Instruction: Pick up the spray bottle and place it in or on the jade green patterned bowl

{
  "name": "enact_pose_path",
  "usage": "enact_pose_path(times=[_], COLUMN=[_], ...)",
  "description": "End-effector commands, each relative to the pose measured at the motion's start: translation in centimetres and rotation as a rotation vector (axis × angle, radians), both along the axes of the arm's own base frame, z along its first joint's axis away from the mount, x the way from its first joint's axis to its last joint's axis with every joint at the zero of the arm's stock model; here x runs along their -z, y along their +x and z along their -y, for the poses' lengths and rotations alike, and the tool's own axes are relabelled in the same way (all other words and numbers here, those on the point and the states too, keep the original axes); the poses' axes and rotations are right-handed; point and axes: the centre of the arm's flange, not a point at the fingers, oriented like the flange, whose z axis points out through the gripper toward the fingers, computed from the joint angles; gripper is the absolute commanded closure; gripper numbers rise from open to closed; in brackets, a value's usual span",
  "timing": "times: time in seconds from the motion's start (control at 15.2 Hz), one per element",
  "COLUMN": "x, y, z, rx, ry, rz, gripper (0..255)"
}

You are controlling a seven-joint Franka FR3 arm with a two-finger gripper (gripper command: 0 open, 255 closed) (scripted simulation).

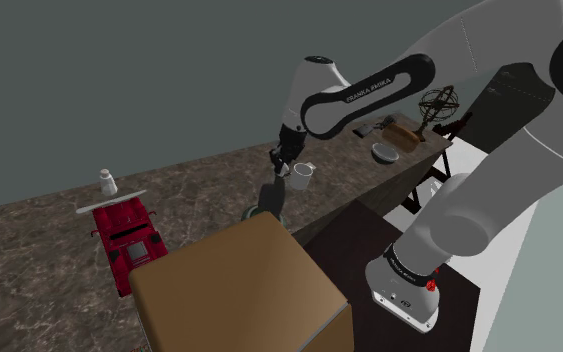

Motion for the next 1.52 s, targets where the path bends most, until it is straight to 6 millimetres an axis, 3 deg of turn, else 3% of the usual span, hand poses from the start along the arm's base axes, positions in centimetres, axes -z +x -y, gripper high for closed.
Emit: enact_pose_path(times=[0.0, 0.33, 0.86, 0.92, 1.25, 1.45], x=[1.1, 3.8, 3.8, 3.8, 3.8, -0.1], y=[0.1, 0.1, 0.1, 0.1, 0.1, -0.1], z=[0.1, 0.1, 0.1, 0.1, 0.1, 0.1], rx=[0.0, 0.0, 0.0, 0.0, 0.0, 0.0], ry=[0.0, 0.0, 0.0, 0.0, 0.0, 0.0], rz=[0.001, 0.001, 0.001, 0.001, 0.001, 0.001], gripper=[255, 255, 255, 0, 0, 0])
